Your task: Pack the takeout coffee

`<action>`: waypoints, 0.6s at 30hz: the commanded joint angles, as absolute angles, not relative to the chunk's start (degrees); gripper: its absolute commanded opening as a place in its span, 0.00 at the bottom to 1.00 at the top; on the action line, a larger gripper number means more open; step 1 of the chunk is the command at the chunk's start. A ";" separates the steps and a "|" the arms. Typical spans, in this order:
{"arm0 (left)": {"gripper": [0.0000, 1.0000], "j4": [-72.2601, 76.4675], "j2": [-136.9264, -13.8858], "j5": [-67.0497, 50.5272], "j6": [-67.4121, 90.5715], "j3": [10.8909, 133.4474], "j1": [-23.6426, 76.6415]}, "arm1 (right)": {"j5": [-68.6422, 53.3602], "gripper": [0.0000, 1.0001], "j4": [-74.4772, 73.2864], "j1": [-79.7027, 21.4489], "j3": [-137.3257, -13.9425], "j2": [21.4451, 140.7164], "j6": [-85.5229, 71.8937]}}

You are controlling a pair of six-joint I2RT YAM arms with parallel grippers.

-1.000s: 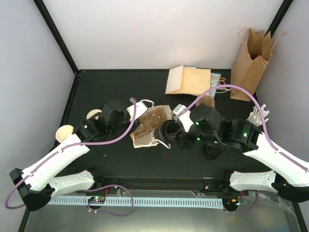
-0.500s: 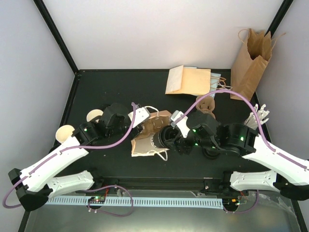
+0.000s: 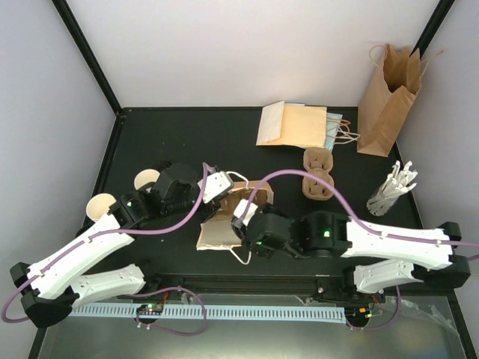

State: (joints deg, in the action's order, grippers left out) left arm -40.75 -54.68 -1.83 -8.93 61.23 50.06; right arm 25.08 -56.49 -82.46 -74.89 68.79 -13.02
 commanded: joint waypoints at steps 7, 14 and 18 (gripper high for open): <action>0.02 -41.00 -52.57 -5.07 -6.15 60.64 50.99 | 36.99 0.68 -52.58 -84.45 -73.96 75.15 -7.57; 0.02 -39.61 -50.42 -6.66 -5.12 58.38 51.06 | 41.12 0.65 -47.61 -84.46 -72.19 75.88 -4.01; 0.02 -39.85 -49.97 -6.60 -5.12 57.88 51.15 | 44.18 0.65 -43.76 -84.48 -71.51 76.09 -3.19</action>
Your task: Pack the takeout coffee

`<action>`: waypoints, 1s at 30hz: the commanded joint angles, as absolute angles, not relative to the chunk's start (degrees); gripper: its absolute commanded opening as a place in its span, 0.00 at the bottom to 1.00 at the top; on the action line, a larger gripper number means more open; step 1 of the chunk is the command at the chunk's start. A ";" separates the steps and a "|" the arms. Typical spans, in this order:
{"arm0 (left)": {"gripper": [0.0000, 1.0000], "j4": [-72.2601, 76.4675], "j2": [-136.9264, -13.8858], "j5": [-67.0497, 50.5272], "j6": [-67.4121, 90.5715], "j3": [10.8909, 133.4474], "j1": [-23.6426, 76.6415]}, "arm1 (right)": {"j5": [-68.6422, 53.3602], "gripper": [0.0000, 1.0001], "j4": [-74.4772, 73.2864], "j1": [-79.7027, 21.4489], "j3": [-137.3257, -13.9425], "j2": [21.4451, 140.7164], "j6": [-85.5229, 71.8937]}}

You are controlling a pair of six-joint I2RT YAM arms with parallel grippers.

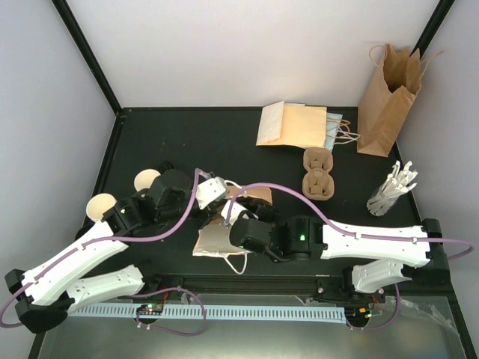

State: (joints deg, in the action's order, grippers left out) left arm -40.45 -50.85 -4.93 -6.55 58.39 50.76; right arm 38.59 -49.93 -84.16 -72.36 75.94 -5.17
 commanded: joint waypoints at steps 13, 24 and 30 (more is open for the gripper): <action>0.02 -39.45 -49.09 -6.34 -4.54 57.74 51.29 | 38.69 0.69 -40.17 -84.43 -67.50 77.78 7.23; 0.02 -39.71 -48.63 -6.25 -4.54 58.89 51.29 | 37.48 0.71 -37.73 -84.59 -66.02 78.04 9.20; 0.02 -40.40 -48.73 -5.97 -5.20 59.61 51.32 | 36.50 0.71 -37.27 -84.63 -64.90 77.95 11.36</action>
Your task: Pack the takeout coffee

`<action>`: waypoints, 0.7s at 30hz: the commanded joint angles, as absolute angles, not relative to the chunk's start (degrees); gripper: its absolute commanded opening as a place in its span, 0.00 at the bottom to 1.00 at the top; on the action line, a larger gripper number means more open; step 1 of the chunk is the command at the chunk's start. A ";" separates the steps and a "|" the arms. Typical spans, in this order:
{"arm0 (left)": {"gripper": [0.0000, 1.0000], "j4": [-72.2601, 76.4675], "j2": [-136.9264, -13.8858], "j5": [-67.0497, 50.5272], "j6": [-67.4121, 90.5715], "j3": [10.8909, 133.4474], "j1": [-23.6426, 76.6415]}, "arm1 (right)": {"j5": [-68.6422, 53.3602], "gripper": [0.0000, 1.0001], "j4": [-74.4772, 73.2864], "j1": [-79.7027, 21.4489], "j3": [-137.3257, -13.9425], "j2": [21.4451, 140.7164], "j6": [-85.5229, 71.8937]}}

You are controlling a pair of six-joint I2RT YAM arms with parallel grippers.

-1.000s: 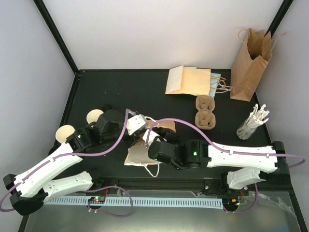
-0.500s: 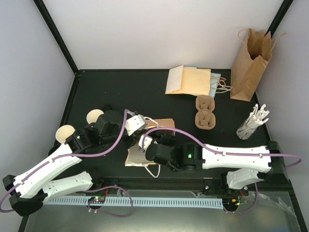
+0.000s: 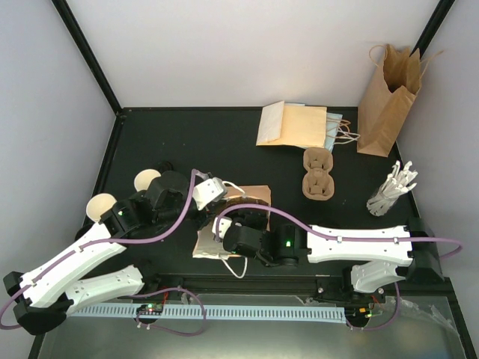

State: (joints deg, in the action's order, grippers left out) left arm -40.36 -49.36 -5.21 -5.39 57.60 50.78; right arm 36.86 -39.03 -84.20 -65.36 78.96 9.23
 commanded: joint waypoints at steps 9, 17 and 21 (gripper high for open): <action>0.02 -40.57 -49.29 -7.27 -5.01 61.10 51.34 | 36.44 0.71 -37.68 -85.05 -64.24 79.53 13.41; 0.01 -41.25 -49.96 -8.70 -4.33 62.45 51.41 | 35.20 0.70 -37.34 -85.03 -63.31 78.59 14.72; 0.02 -41.36 -50.27 -9.78 -3.86 63.24 51.37 | 34.72 0.70 -37.10 -85.08 -62.87 78.57 15.47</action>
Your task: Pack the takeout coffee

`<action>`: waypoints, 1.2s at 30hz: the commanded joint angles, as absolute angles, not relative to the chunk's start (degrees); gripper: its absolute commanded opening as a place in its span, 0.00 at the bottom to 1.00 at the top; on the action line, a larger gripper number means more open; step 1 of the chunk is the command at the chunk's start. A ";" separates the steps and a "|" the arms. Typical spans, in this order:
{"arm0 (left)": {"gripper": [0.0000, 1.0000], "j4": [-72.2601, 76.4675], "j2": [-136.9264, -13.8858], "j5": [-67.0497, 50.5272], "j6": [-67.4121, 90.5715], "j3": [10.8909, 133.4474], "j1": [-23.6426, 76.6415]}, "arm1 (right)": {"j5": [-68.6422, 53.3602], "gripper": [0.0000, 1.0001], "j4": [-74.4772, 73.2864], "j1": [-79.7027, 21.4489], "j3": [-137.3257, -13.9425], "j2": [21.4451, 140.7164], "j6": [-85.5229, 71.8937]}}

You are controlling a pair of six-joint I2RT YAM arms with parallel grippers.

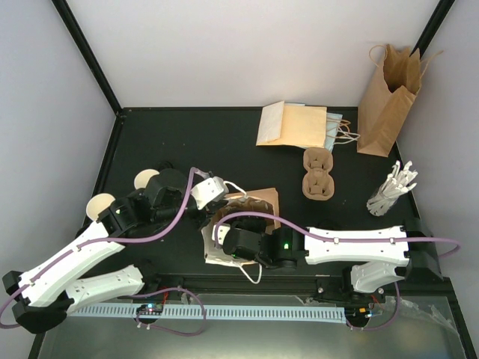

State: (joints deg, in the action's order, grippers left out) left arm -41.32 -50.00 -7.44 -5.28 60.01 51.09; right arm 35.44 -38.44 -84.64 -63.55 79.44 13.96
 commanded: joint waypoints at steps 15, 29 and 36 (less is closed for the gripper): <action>0.01 -40.04 -50.16 -11.03 -2.99 62.01 51.42 | 31.94 0.70 -37.00 -85.08 -62.05 78.40 15.07; 0.58 -42.14 -44.20 -12.62 0.77 64.60 51.42 | 31.63 0.69 -36.24 -85.08 -60.55 77.31 15.52; 0.75 -45.48 -41.06 -5.29 10.33 67.07 50.96 | 32.06 0.69 -35.21 -85.06 -59.14 76.38 15.23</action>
State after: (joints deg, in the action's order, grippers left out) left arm -42.39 -42.06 -10.35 2.94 63.40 51.09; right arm 31.92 -37.23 -84.71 -60.14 78.48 15.14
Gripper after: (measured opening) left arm 0.747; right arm 0.739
